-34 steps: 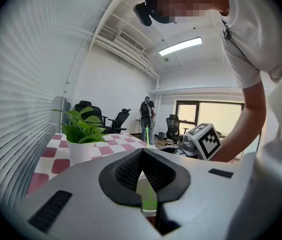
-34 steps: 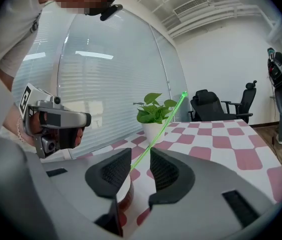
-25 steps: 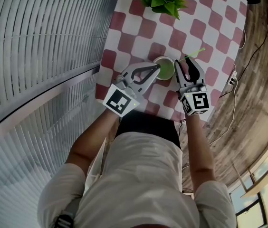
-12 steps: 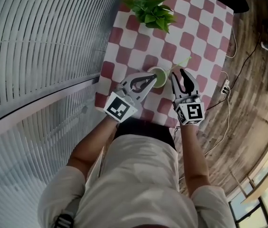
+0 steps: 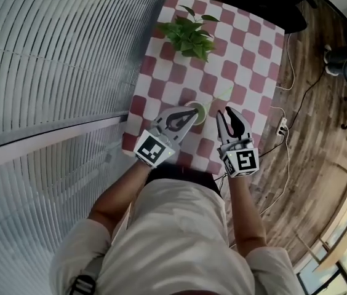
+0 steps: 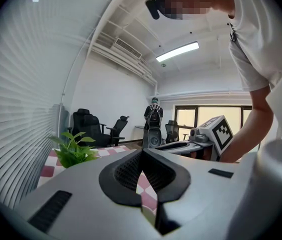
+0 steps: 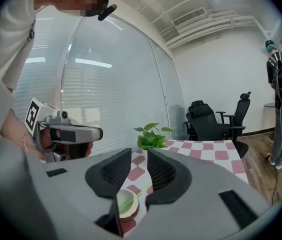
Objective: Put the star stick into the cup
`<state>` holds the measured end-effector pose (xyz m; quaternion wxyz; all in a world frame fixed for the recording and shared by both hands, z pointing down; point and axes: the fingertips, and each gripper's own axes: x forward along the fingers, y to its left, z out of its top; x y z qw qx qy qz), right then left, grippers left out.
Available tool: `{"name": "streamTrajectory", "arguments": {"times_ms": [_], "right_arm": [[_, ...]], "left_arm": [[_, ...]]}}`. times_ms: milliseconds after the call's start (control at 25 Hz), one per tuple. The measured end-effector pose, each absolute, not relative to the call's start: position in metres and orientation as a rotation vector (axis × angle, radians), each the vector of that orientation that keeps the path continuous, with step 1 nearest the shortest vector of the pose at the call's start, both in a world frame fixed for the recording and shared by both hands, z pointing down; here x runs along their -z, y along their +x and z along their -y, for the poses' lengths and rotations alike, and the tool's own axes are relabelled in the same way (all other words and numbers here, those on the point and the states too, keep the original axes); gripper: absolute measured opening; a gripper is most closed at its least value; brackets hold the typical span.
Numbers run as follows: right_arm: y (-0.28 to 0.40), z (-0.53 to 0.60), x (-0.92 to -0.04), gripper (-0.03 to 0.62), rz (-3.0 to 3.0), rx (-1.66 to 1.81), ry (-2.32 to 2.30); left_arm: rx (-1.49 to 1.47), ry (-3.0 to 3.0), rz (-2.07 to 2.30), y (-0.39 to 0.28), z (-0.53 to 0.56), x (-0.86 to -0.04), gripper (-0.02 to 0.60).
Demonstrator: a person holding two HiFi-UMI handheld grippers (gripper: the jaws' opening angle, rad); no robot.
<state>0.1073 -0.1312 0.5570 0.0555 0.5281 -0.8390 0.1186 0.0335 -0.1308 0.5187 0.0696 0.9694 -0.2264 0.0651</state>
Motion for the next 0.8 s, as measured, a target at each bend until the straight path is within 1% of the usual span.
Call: {"name": "streamTrajectory", "arguments": {"times_ms": [200,800], "right_arm": [[0.102,0.125,-0.526,0.094,2.565,-0.329,1.600],[0.091,0.106,-0.441,0.046,2.616,-0.210,1.571]], "left_arm": [[-0.124,2.880,0.681,0.034,0.124,-0.495,0.032],[-0.065,2.906,0.669,0.034,0.107,-0.431,0.032]]}}
